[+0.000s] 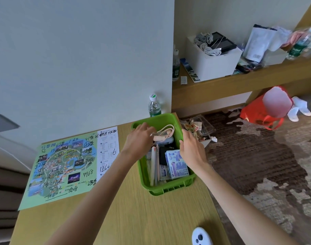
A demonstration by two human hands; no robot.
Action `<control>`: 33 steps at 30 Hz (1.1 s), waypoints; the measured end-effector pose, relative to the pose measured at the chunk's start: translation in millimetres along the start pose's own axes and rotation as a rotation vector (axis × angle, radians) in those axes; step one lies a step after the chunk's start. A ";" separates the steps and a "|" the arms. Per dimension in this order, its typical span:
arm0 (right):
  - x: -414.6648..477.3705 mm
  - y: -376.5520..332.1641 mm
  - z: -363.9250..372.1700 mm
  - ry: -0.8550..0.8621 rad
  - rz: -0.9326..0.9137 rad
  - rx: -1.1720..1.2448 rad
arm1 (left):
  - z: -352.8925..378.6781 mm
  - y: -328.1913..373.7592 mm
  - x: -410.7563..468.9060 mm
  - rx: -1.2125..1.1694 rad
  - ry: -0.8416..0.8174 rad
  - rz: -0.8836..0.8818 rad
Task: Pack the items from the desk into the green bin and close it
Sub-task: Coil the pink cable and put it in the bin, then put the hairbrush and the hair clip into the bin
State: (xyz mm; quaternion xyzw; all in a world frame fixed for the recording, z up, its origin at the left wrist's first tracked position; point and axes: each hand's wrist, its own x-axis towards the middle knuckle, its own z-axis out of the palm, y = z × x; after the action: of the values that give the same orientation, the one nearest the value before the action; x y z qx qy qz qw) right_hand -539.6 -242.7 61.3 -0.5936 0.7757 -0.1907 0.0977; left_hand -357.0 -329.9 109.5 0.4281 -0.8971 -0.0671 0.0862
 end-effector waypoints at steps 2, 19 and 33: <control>-8.6 -5.3 -1.8 -0.017 0.002 -0.066 | -13.7 -3.5 -30.9 -0.086 0.092 -0.057; -244.2 -142.9 74.9 -0.287 -0.601 0.125 | 40.4 -59.2 -411.5 -0.209 0.084 -0.908; -329.1 -188.0 169.5 -0.677 -0.843 -0.085 | 85.3 -52.5 -496.2 -0.271 -0.205 -1.133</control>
State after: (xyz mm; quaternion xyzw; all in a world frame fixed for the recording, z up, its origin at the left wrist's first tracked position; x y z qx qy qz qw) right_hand -218.5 0.3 -39.9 -0.8850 0.4024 0.0202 0.2331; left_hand -28.3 28.1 -32.1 0.8170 -0.5160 -0.2575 0.0038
